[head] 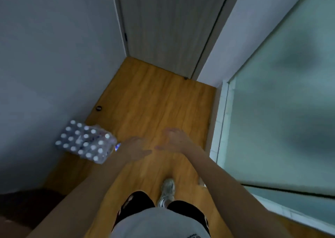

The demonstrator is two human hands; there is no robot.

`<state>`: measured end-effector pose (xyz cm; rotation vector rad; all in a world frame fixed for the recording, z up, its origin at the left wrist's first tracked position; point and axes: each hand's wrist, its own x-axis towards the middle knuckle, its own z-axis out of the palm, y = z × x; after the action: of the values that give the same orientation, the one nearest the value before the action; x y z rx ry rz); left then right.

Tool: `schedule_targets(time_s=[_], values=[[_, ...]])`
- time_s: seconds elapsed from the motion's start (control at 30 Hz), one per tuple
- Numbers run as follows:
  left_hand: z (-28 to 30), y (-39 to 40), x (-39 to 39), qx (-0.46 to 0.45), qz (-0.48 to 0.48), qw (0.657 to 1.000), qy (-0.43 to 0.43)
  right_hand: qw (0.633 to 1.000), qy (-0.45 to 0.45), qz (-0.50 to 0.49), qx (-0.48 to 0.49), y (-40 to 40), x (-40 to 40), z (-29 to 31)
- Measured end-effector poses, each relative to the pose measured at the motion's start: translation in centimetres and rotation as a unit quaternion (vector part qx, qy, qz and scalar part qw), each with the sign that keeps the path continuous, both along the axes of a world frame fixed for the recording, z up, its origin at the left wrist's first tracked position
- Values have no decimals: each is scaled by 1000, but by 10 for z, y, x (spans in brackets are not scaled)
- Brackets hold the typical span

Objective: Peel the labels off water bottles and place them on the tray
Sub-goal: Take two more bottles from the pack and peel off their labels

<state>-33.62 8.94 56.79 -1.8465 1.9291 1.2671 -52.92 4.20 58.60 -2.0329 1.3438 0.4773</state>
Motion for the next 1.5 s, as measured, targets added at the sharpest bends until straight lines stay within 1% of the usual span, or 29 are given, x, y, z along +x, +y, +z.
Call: schedule_targets(time_s=[0.1, 0.17, 0.3, 0.4, 0.47, 0.53, 0.63, 0.7, 0.77, 0.9, 1.03, 1.17, 1.37, 1.43, 1.5], values=[[7, -24, 26, -36, 49, 998, -12, 997, -10, 72, -2, -46, 34, 5], [7, -34, 50, -47, 89, 994, -30, 993, -18, 114, -1, -66, 63, 5], [4, -45, 104, -45, 132, 987, -79, 980, -13, 197, -12, -93, 131, -6], [1, -41, 149, -41, 175, 979, -92, 975, -22, 223, -5, -104, 187, -12], [-4, -31, 178, -59, 204, 973, -88, 968, -31, 249, -9, -106, 222, -12], [-6, -20, 201, -75, 242, 964, -84, 956, -41, 290, -18, -106, 254, -7], [-9, -5, 223, -98, 280, 949, -110, 932, -54, 357, -22, -103, 293, -3], [-20, 3, 234, -68, 310, 939, -129, 920, -59, 388, -14, -104, 318, -12], [-44, 9, 246, -37, 358, 924, -128, 905, -60, 420, -10, -106, 342, -34], [-94, 9, 258, -15, 406, 905, -128, 878, -69, 473, -16, -118, 379, -96], [-177, -6, 273, -8, 436, 889, -141, 859, -62, 507, -20, -142, 401, -182], [-288, -24, 286, -22, 447, 882, -146, 858, -79, 506, -31, -169, 415, -298], [-477, -59, 323, -86, 438, 879, -169, 861, -121, 490, -71, -203, 451, -493], [-530, -73, 343, -108, 441, 873, -179, 852, -143, 494, -93, -209, 469, -547], [-577, -84, 363, -117, 439, 868, -201, 836, -154, 510, -130, -212, 487, -590]])
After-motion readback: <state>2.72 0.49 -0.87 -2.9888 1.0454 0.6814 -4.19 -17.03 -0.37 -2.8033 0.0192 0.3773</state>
